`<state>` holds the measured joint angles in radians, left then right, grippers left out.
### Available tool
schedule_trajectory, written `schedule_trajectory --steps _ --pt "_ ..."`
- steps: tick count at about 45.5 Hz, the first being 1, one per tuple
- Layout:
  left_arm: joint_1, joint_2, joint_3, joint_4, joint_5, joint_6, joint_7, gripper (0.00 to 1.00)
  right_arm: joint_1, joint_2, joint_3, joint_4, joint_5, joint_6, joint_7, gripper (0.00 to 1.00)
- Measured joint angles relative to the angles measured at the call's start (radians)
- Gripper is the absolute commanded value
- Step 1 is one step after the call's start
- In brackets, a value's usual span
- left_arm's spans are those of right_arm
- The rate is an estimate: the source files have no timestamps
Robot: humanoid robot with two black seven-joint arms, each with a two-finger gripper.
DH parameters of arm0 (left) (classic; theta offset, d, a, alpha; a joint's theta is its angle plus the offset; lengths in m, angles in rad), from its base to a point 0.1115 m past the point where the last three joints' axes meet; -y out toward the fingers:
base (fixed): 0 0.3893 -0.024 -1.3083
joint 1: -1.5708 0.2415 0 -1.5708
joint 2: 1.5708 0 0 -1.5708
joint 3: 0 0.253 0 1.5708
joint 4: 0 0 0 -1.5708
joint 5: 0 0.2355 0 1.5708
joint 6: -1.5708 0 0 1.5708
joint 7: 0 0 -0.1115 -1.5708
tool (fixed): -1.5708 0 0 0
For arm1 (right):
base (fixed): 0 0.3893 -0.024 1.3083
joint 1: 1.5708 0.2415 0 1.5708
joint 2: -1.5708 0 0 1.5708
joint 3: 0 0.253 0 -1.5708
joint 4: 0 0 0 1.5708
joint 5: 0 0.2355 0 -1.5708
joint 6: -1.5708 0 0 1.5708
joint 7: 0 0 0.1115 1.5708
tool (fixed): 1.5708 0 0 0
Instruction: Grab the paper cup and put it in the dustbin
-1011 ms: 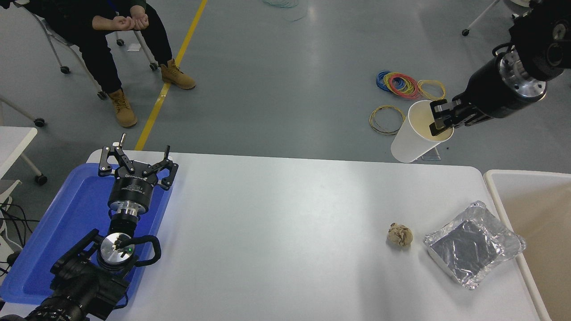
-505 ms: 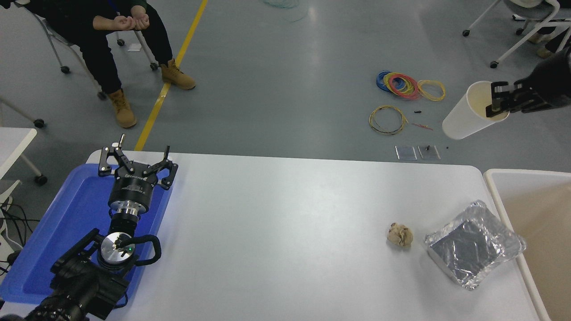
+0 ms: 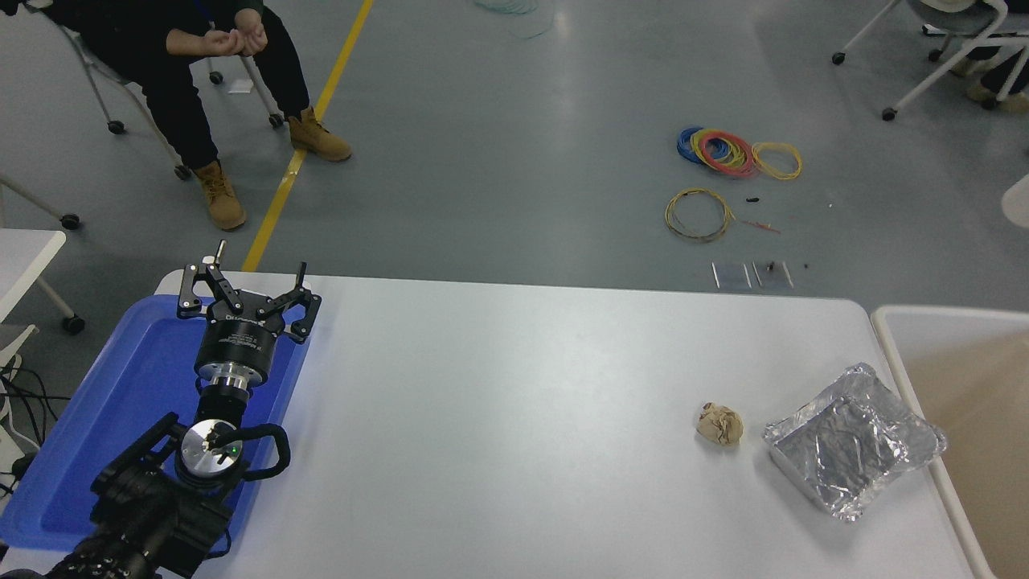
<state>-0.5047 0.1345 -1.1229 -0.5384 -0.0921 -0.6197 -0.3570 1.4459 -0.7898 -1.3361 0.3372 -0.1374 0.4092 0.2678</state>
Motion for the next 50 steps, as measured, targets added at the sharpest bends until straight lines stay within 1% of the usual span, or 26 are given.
schedule_trajectory --steps 3,7,8,17,23,32,50 --pt "0.0 0.0 0.0 0.0 0.0 0.0 0.0 1.0 -0.077 -0.007 0.048 -0.032 0.025 -0.063 -0.037 0.0" --pt "0.0 0.0 0.0 0.0 0.0 0.0 0.0 1.0 -0.15 -0.008 0.104 -0.056 0.042 -0.13 -0.068 0.0" --pt "0.0 0.0 0.0 0.0 0.0 0.0 0.0 1.0 -0.195 -0.005 0.139 -0.067 0.049 -0.172 -0.084 0.0" --pt "0.0 -0.001 0.0 0.0 0.0 0.0 0.001 1.0 -0.385 0.036 0.312 -0.135 0.067 -0.34 -0.122 0.0" --pt "0.0 0.0 0.0 0.0 0.0 0.0 0.001 1.0 -0.514 0.08 0.432 -0.184 0.074 -0.425 -0.134 0.0" --pt "0.0 0.0 0.0 0.0 0.0 0.0 0.0 1.0 -0.657 0.154 0.542 -0.23 0.079 -0.513 -0.143 0.0" --pt "0.0 0.0 0.0 0.0 0.0 0.0 -0.001 1.0 -0.812 0.271 0.637 -0.258 0.082 -0.609 -0.147 0.0"
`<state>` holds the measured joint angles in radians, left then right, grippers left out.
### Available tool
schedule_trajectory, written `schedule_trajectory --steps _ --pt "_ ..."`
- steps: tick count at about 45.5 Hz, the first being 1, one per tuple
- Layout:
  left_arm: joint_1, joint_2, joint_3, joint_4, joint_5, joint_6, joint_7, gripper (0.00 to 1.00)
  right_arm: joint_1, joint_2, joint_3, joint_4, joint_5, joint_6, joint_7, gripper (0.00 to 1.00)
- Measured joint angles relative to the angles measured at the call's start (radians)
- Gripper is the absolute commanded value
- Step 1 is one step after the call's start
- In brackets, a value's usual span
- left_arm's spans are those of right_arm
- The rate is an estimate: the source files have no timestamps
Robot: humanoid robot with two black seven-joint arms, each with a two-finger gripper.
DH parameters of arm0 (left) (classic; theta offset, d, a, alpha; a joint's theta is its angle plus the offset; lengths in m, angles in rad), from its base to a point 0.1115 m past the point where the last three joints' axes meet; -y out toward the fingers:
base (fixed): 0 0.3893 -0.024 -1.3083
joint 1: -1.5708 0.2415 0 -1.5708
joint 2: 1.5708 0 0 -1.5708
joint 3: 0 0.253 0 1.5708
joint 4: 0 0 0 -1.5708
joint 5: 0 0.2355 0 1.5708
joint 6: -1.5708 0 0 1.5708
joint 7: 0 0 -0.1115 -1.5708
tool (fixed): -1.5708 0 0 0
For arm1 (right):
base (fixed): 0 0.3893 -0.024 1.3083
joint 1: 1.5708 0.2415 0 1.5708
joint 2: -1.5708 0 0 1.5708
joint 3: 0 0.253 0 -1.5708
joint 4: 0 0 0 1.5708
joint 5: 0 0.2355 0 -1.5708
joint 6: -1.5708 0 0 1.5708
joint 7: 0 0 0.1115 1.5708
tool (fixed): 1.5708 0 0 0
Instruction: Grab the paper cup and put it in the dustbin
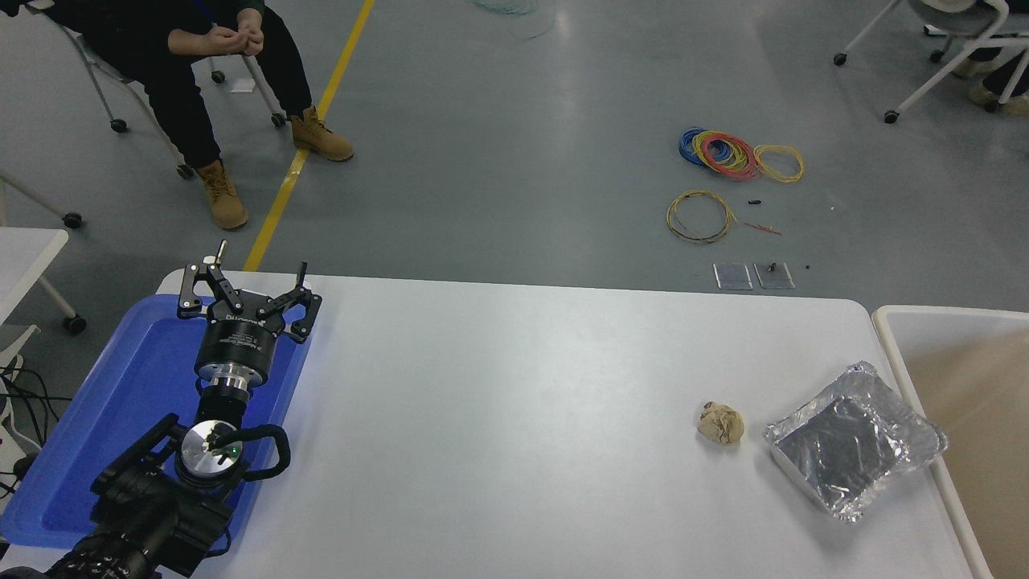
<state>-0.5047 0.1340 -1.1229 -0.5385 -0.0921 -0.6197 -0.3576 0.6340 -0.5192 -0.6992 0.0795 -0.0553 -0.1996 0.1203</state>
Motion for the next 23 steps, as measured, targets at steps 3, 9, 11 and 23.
schedule_trajectory --steps 3,9,11,23 --pt "0.0 0.0 0.0 0.0 0.0 0.0 0.0 1.0 -0.02 0.017 0.01 -0.007 0.001 -0.01 0.0 0.0" --pt "0.0 0.0 0.0 0.0 0.0 0.0 0.0 1.0 -0.052 0.045 0.034 -0.019 0.001 -0.021 0.0 0.0" --pt "0.0 0.0 0.0 0.0 0.0 0.0 0.0 1.0 -0.063 0.053 0.042 -0.022 0.001 -0.023 0.0 0.0" --pt "0.0 0.0 0.0 0.0 0.0 0.0 0.0 1.0 -0.091 0.074 0.068 -0.033 0.001 -0.031 -0.001 0.0"
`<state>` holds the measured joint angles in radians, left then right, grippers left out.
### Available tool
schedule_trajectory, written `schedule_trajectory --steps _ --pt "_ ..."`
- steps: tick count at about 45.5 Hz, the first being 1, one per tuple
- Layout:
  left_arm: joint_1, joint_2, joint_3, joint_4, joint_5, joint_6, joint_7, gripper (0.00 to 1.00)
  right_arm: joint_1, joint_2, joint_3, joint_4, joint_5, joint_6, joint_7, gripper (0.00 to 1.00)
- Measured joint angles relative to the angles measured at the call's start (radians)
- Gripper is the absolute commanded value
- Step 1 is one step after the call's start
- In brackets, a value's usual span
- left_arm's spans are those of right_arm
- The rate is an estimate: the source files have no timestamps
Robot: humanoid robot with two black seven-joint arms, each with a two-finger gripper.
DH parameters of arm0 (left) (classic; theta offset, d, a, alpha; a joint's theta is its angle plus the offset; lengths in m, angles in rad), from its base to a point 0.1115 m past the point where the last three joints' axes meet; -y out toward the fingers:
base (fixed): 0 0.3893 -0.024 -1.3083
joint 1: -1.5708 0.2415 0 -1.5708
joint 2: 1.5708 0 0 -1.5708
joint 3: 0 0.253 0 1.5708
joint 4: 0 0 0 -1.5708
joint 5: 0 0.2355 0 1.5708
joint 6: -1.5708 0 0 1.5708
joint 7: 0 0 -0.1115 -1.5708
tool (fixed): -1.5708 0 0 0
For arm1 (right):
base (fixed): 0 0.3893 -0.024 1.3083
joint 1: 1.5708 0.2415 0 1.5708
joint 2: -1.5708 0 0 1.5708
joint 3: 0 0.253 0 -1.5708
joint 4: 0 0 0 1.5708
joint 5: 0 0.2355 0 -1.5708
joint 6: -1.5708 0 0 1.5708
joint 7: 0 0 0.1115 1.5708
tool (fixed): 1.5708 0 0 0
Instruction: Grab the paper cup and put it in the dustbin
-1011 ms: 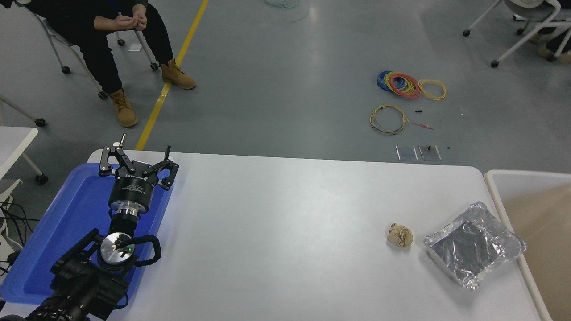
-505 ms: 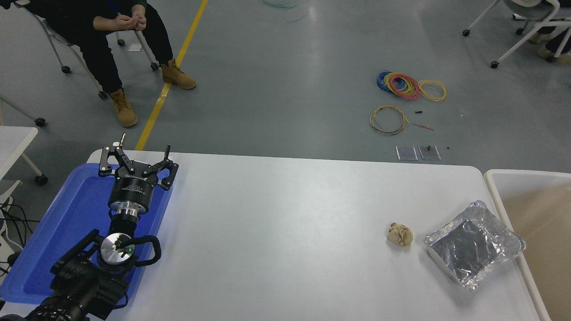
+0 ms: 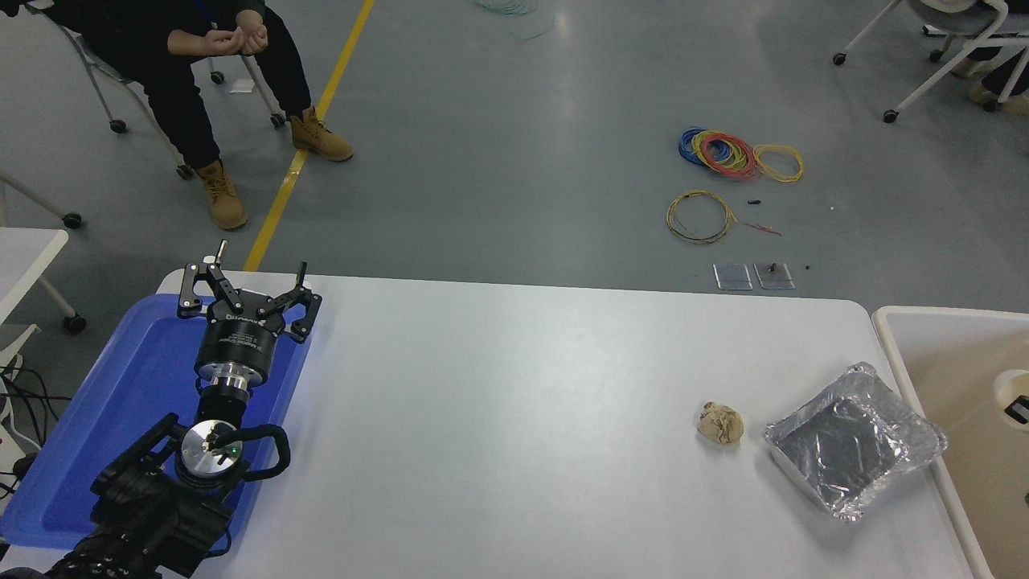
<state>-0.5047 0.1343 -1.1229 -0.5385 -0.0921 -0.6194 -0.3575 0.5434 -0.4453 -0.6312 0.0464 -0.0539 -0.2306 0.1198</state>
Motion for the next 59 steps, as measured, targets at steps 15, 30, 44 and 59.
schedule_trajectory --steps 15,30,44,59 --pt "0.0 0.0 0.0 0.0 0.0 0.0 0.0 1.0 -0.009 0.006 0.009 -0.004 0.002 -0.003 0.0 0.74" --pt "0.0 -0.001 0.0 0.0 0.0 0.0 0.0 1.0 -0.002 0.0 0.01 0.005 0.001 -0.003 0.001 1.0" --pt "0.0 -0.001 0.0 0.0 0.0 -0.001 0.0 1.0 0.076 -0.036 0.005 0.025 -0.002 0.007 0.001 1.0" --pt "0.0 0.0 0.0 0.0 0.0 -0.001 0.0 1.0 0.318 -0.119 -0.106 0.185 -0.012 0.014 0.001 1.0"
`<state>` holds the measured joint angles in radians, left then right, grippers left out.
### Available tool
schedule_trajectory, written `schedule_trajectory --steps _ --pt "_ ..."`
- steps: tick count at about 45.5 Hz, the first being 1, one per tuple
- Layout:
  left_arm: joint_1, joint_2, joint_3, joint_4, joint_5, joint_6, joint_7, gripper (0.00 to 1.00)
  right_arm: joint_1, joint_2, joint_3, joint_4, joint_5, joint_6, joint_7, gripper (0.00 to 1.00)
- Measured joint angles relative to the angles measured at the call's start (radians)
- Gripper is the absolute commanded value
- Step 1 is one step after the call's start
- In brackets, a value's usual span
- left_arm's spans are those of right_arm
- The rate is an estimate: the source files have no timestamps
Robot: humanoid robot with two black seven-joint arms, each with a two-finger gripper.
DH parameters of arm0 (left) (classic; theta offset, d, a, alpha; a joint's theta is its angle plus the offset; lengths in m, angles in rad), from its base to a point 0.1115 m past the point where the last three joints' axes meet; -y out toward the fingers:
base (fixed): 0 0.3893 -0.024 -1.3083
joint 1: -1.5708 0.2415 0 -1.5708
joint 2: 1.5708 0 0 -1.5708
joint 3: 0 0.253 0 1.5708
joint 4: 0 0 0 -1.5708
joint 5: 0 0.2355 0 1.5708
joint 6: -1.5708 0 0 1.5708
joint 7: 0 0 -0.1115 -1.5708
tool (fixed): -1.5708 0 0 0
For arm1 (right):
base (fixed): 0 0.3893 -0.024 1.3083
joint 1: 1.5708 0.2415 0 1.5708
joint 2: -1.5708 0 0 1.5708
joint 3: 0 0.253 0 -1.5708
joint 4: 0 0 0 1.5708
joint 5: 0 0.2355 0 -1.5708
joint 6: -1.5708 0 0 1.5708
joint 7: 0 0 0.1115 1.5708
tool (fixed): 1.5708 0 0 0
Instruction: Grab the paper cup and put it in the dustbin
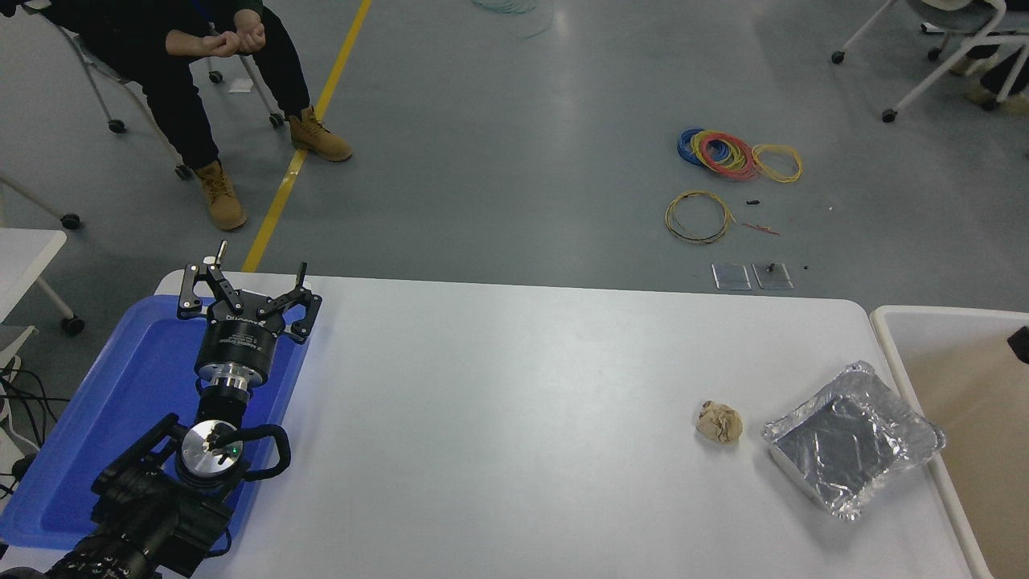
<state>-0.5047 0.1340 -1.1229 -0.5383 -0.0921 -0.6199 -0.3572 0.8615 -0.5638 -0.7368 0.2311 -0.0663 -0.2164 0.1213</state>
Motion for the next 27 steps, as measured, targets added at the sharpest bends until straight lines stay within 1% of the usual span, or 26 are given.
schedule_trajectory --steps 12,27 --pt "0.0 0.0 0.0 0.0 0.0 0.0 0.0 1.0 0.24 -0.023 -0.145 0.176 -0.001 0.009 0.0 1.0" --pt "0.0 0.0 0.0 0.0 0.0 0.0 0.001 1.0 0.55 -0.032 -0.282 0.401 -0.003 0.1 -0.001 1.0"
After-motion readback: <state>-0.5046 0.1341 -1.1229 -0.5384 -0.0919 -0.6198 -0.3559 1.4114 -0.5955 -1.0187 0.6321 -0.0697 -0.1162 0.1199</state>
